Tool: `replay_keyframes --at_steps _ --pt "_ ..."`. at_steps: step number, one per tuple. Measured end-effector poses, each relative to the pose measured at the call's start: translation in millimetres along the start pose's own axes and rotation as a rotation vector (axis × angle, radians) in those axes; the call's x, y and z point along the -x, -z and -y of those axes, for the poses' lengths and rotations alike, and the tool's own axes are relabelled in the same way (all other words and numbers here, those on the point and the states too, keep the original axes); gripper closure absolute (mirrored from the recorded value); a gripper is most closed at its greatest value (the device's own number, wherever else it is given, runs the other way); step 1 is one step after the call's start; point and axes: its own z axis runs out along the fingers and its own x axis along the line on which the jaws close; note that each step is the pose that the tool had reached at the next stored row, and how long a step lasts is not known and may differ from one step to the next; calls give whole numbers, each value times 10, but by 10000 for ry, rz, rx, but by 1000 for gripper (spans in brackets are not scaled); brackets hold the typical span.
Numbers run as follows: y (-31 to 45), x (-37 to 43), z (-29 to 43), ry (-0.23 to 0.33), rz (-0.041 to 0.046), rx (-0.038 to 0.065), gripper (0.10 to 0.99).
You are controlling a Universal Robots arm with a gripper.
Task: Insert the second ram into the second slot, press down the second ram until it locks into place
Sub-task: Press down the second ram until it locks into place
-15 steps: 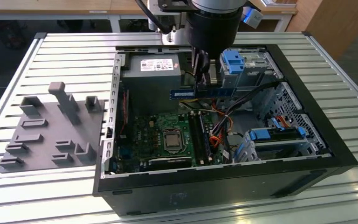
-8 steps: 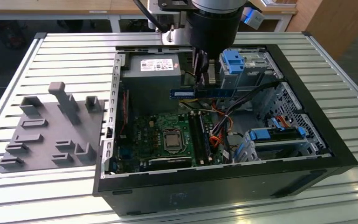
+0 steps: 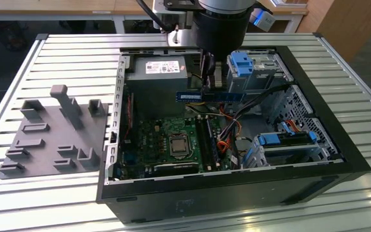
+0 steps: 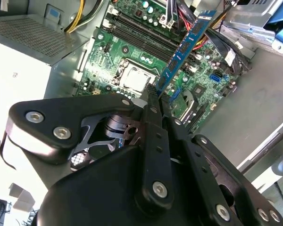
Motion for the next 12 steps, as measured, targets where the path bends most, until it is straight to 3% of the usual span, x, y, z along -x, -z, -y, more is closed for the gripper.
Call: replay_keyframes --at_steps 12 --pt "-1 0 0 -459 -4 -7 949"
